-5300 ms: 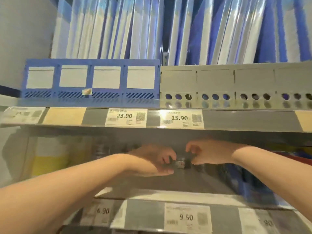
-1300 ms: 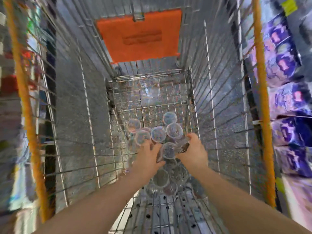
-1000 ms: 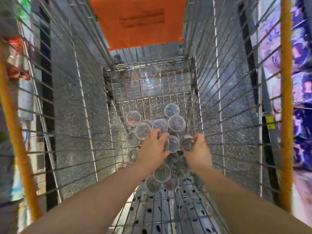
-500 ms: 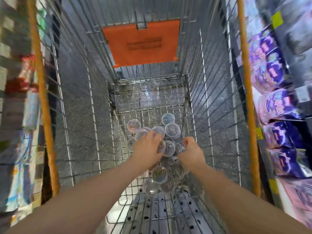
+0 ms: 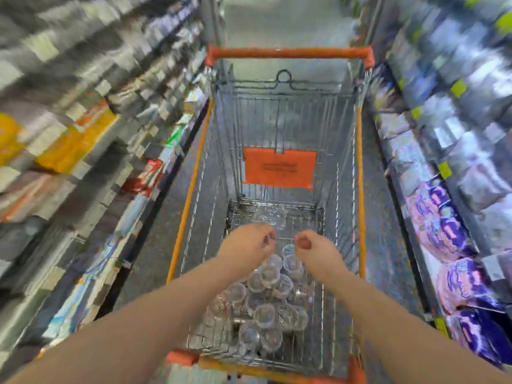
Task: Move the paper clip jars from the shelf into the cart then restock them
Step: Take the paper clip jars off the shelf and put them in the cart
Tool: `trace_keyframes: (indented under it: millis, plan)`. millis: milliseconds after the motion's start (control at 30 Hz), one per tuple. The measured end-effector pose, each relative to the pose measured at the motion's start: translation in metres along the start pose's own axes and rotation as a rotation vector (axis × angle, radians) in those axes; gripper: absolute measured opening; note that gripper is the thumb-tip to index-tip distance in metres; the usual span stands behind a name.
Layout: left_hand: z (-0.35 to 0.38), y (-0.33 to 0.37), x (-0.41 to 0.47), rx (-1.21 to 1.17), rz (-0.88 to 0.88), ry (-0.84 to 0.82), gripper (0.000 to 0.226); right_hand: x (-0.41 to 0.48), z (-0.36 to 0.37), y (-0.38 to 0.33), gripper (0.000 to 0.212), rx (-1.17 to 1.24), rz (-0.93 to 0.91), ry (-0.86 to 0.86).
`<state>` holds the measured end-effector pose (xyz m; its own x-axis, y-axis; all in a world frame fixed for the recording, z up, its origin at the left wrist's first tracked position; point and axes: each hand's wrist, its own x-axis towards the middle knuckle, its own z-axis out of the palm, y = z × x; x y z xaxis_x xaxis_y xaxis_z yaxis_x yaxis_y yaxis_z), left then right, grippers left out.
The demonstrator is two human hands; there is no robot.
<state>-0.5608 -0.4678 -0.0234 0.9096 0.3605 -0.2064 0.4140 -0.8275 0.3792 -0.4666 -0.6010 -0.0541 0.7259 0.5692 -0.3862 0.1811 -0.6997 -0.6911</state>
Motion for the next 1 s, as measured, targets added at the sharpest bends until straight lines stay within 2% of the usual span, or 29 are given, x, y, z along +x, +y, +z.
trace_keyframes:
  millis: [100, 233, 467, 767, 1000]
  plan:
    - [-0.040, 0.025, -0.041, -0.084, -0.009, 0.142, 0.020, -0.032, -0.025, -0.025, 0.014, 0.010, -0.168, 0.002]
    - [-0.083, 0.044, -0.097, -0.109, -0.057, 0.280, 0.016, -0.076, -0.049, -0.073, 0.013, -0.019, -0.386, 0.013]
    - [-0.179, 0.018, -0.198, -0.011, -0.166, 0.538, 0.015, -0.143, -0.053, -0.198, 0.013, -0.146, -0.736, -0.060]
    - [-0.286, -0.075, -0.383, 0.121, -0.382, 0.906, 0.013, -0.259, 0.057, -0.380, 0.011, -0.056, -1.189, -0.258]
    - [-0.362, -0.164, -0.535, 0.288, -0.584, 1.005, 0.016, -0.347, 0.175, -0.512, 0.014, -0.056, -1.439, -0.360]
